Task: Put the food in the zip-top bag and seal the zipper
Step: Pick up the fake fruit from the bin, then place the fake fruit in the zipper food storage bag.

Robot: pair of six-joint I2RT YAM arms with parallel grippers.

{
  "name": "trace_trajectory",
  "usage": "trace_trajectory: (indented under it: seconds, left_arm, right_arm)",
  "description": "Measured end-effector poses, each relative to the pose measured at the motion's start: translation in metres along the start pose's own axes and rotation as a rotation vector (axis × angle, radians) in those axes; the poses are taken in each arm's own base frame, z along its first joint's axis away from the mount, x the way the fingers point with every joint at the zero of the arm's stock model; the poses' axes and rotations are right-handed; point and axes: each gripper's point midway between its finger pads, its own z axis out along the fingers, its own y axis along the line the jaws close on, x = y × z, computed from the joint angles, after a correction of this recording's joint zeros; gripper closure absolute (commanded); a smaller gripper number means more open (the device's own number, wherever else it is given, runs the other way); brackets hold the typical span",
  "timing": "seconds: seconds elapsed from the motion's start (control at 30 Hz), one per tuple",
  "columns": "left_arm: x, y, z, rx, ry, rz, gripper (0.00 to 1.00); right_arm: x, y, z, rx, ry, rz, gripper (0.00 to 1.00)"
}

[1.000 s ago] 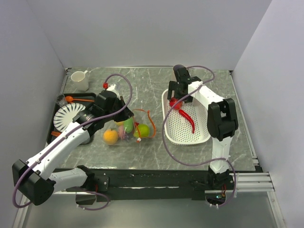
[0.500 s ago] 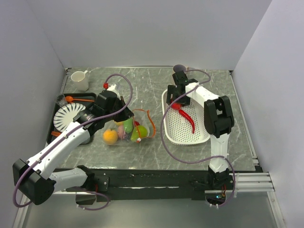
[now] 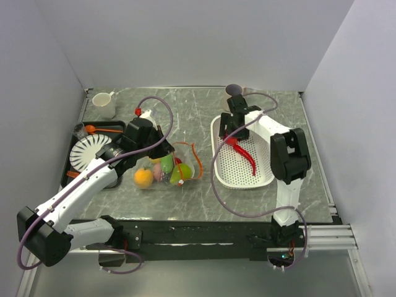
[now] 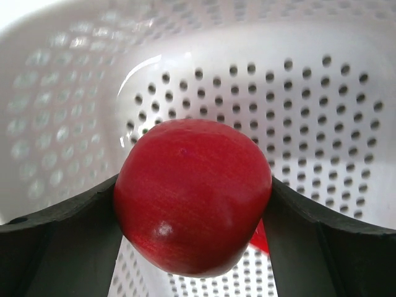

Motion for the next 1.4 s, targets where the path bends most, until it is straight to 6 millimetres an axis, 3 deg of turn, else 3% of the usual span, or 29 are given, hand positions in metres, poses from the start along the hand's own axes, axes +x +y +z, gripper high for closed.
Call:
trace_trajectory:
  seconds: [0.2,0.37,0.7,0.8,1.0,1.27,1.4]
  left_arm:
    - [0.0,0.0,0.0,0.0,0.0,0.0,0.99]
    - [0.0,0.0,0.0,0.0,0.0,0.0,0.99]
    - [0.0,0.0,0.0,0.001,0.0,0.0,0.99]
    - [0.0,0.0,0.0,0.001,0.0,0.0,0.99]
    - [0.001,-0.001,0.0,0.005,0.004,0.0,0.99]
    - [0.002,-0.002,-0.001,0.012,0.009,0.0,0.99]
    - [0.001,-0.003,-0.003,0.017,0.004,0.0,0.99]
  right_arm:
    - [0.0,0.003,-0.042,-0.058,-0.056,0.007,0.51]
    - [0.011,0.02,-0.088,-0.19,-0.114,0.012,0.51]
    - [0.09,0.124,-0.172,-0.596,-0.131,-0.157,0.51]
    - [0.11,0.137,-0.185,-0.676,-0.122,-0.16,0.51]
    - [0.128,0.158,-0.187,-0.733,-0.089,-0.182,0.49]
    - [0.159,0.176,-0.151,-0.699,0.021,-0.229,0.45]
    - [0.151,0.186,-0.145,-0.692,0.017,-0.221,0.42]
